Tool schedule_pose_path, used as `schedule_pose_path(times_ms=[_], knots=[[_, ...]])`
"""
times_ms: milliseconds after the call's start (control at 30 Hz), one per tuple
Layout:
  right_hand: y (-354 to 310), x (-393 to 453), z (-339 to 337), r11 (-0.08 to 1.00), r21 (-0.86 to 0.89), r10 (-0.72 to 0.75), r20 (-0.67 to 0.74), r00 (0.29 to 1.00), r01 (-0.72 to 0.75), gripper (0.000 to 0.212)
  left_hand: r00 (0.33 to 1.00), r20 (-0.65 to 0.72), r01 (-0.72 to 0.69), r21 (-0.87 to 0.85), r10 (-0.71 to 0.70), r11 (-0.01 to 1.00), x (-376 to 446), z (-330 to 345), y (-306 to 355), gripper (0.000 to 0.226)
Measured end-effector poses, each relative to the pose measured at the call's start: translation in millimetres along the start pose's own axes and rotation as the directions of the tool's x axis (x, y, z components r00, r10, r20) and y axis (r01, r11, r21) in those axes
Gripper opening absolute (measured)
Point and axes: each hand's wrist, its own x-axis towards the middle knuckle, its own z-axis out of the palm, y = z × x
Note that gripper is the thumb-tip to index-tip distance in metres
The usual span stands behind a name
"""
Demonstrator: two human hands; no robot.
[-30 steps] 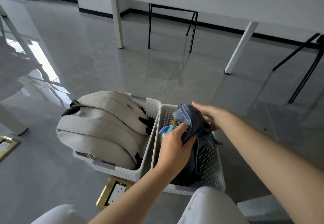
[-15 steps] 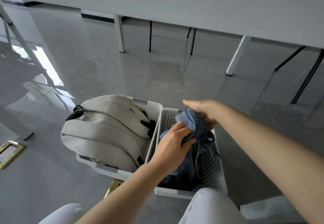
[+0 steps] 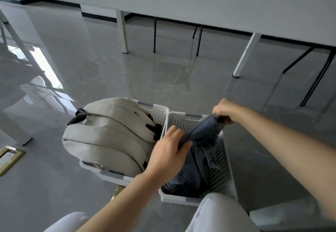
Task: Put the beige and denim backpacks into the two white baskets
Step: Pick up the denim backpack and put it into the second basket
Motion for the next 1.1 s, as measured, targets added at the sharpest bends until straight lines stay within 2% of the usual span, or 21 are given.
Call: schedule_pose_path(times_ms=[67,100,167,200,233,267,333,367,433,500,533,600,667,733,833,867,933,967,1033,1100], knots=[[-23.5,0.6,-1.7,0.989,0.134,-0.066,-0.034,0.997,0.07,0.021,0.984,-0.074,0.158,-0.096,-0.165,0.983,8.9,-13.8,4.9,0.019],[-32.9,2.5,2.5,0.977,0.184,-0.098,-0.064,0.993,0.109,0.035,0.968,-0.053,0.24,-0.09,-0.245,0.967,15.0,-17.2,7.7,0.022],[-51.8,18.9,20.9,0.958,0.243,-0.138,-0.062,0.989,0.149,0.054,0.927,0.052,0.367,0.091,-0.373,0.926,32.9,-10.7,7.8,0.038],[-57.8,22.0,28.2,0.944,0.281,-0.162,-0.057,0.985,0.171,0.052,0.908,0.084,0.398,0.132,-0.41,0.908,41.0,-5.0,6.2,0.038],[-61.6,16.2,31.5,0.931,0.317,-0.186,-0.02,0.982,0.182,0.046,0.888,0.078,0.451,0.045,-0.454,0.891,48.9,-1.7,1.6,0.03],[-64.6,8.5,32.3,0.906,0.377,-0.212,0.006,0.977,0.194,0.036,0.847,0.068,0.531,-0.161,-0.527,0.832,56.8,-1.0,-4.4,0.021],[-58.7,-5.1,26.0,0.854,0.475,-0.242,0.0,0.97,0.213,0.013,0.711,0.109,0.634,-0.527,-0.695,0.566,69.3,-7.4,-18.3,0.016],[-50.5,-5.8,23.8,0.839,0.482,-0.267,-0.038,0.963,0.252,0.008,0.654,0.145,0.651,-0.607,-0.742,0.455,74.6,-12.6,-25.6,0.015],[-26.9,-17.2,23.8,0.865,0.357,-0.359,-0.049,0.932,0.352,0.015,0.594,0.207,0.669,-0.663,-0.778,0.335,83.5,-18.4,-38.3,0.018],[-2.0,-30.4,34.5,0.893,0.22,-0.424,0.127,0.896,0.392,0.018,0.569,0.239,0.671,-0.688,-0.787,0.277,93.7,-18.1,-45.0,0.025],[9.0,-36.2,43.6,0.907,0.181,-0.416,0.249,0.875,0.38,0.029,0.569,0.253,0.672,-0.691,-0.783,0.265,99.6,-16.6,-46.7,0.027],[24.6,-40.5,65.9,0.911,0.248,-0.409,0.431,0.804,0.331,0.073,0.56,0.282,0.686,-0.685,-0.779,0.245,109.5,-14.5,-51.0,0.033],[31.5,-49.1,90.0,0.874,0.355,-0.473,0.465,0.748,0.332,0.104,0.553,0.301,0.699,-0.675,-0.777,0.236,116.6,-14.0,-55.2,0.039],[36.9,-48.5,109.4,0.852,0.376,-0.5,0.382,0.777,0.364,0.109,0.548,0.3,0.712,-0.658,-0.781,0.246,120.7,-15.4,-58.8,0.04],[46.9,-44.5,108.2,0.869,0.385,-0.428,0.27,0.862,0.311,0.086,0.524,0.286,0.721,-0.651,-0.802,0.239,123.8,-23.5,-67.2,0.035],[52.8,-40.9,98.9,0.883,0.326,-0.423,0.24,0.874,0.338,0.068,0.511,0.272,0.721,-0.652,-0.816,0.234,123.3,-27.4,-72.4,0.034],[64.0,-39.1,67.6,0.899,0.034,-0.435,0.155,0.887,0.436,0.019,0.499,0.242,0.724,-0.644,-0.832,0.246,122.1,-35.0,-83.8,0.035],[69.5,-39.2,52.3,0.882,-0.128,-0.448,0.074,0.891,0.454,0.011,0.503,0.233,0.726,-0.637,-0.832,0.26,121.5,-38.4,-89.1,0.036],[76.1,-45.0,25.8,0.856,-0.319,-0.459,-0.109,0.882,0.406,0.024,0.515,0.229,0.729,-0.625,-0.826,0.281,119.0,-41.2,-98.7,0.04],[75.3,-51.5,11.6,0.862,-0.339,-0.473,-0.268,0.84,0.377,0.037,0.507,0.196,0.73,-0.615,-0.839,0.298,116.3,-44.6,-107.2,0.042]])
